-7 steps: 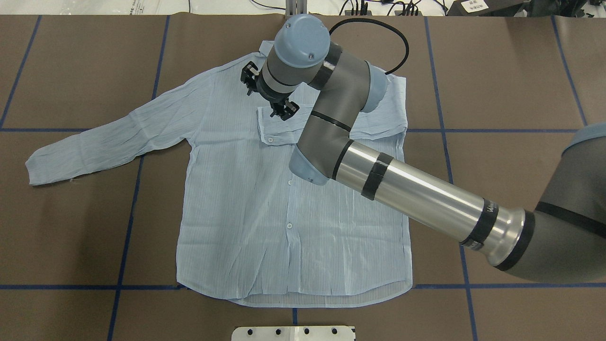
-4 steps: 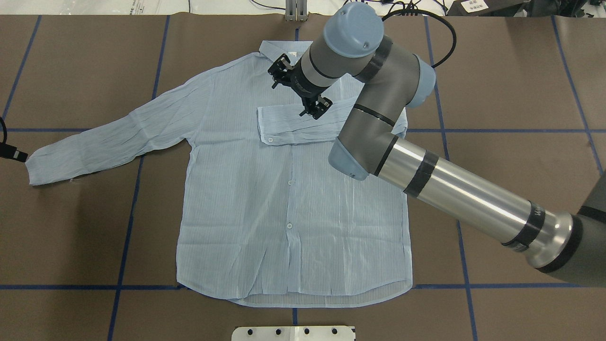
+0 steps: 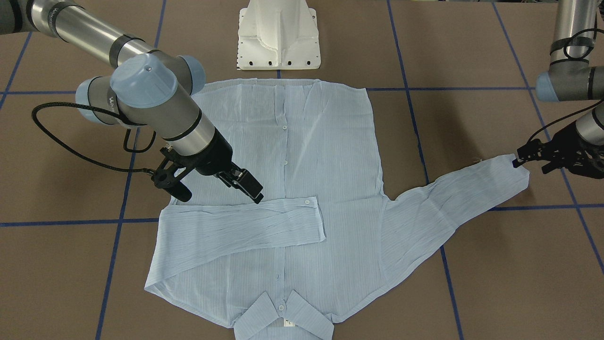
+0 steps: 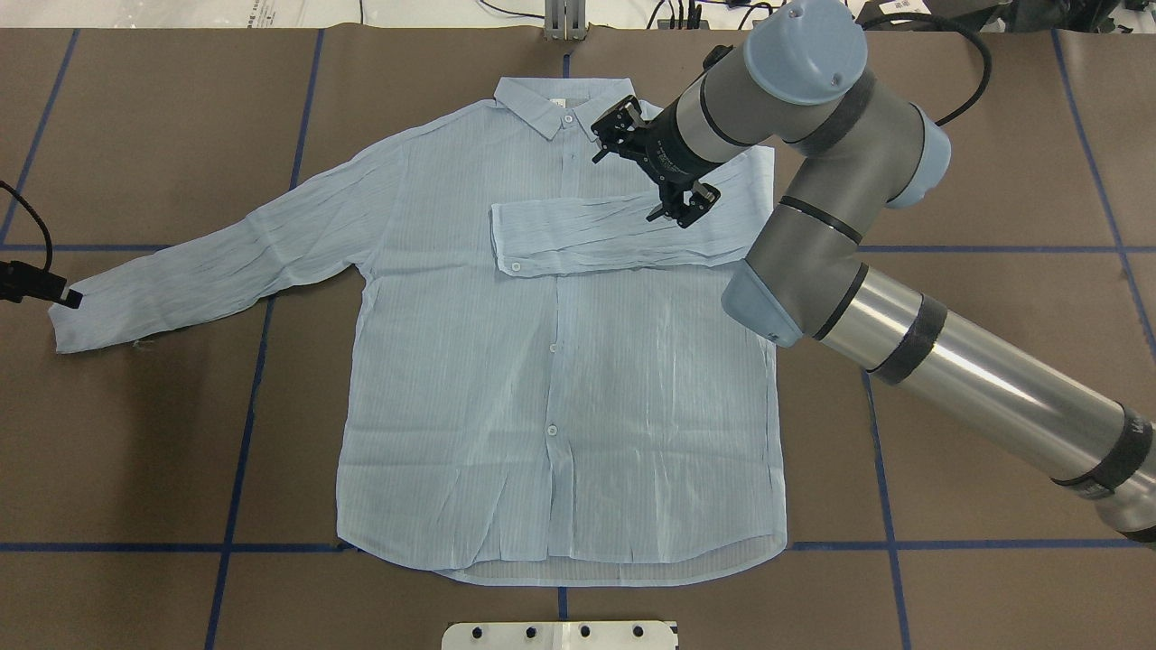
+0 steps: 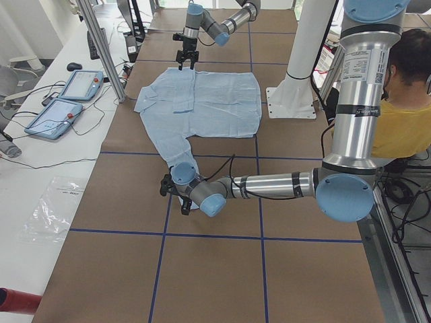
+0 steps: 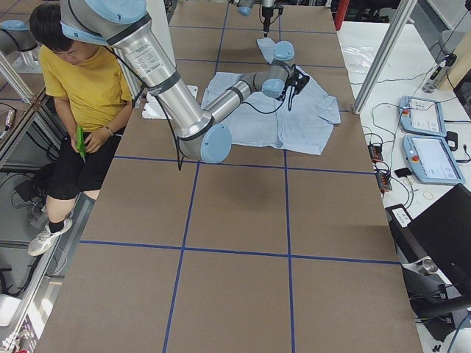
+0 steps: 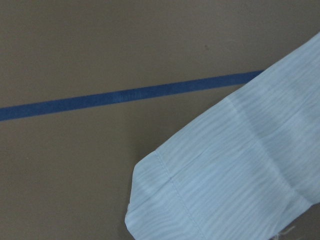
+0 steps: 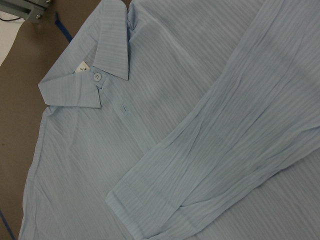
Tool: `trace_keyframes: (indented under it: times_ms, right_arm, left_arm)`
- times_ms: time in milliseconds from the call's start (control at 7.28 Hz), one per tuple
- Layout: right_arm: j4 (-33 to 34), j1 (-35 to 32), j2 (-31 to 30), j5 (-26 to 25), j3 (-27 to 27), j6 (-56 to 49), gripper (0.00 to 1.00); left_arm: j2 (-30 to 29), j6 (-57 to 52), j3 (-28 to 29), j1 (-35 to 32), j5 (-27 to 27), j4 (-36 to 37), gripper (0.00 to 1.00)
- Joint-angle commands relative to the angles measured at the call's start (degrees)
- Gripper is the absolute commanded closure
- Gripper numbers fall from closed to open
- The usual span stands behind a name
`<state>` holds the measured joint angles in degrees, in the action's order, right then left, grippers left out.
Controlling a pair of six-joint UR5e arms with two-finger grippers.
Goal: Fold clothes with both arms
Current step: 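Release the sleeve with the right gripper while the left gripper reaches the other cuff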
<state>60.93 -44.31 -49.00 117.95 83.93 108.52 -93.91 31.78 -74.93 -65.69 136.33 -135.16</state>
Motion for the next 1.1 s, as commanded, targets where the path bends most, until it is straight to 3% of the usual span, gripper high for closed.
trace_keyframes:
  times_ms: [0,137,275,412,962]
  right_arm:
    - [0.1,-0.2,-0.4,0.1,0.5,-0.1,0.01]
    - [0.1,-0.2,-0.5,0.0,0.5,-0.1,0.01]
    - [0.0,-0.2,-0.5,-0.1,0.5,-0.1,0.01]
    - [0.1,-0.1,-0.4,-0.2,0.5,0.0,0.01]
    - [0.0,-0.1,-0.3,-0.2,0.5,0.0,0.01]
  left_arm:
    - [-2.1,0.1,2.9,0.4,0.1,0.0,0.11]
    - [-2.1,0.2,3.2,0.8,0.1,0.1,0.19]
    - [-2.0,0.4,3.0,0.9,0.1,0.1,0.36]
    - [-2.0,0.4,3.2,0.9,-0.1,0.2,0.40]
    - [-1.6,0.1,3.5,0.9,-0.1,0.5,0.40]
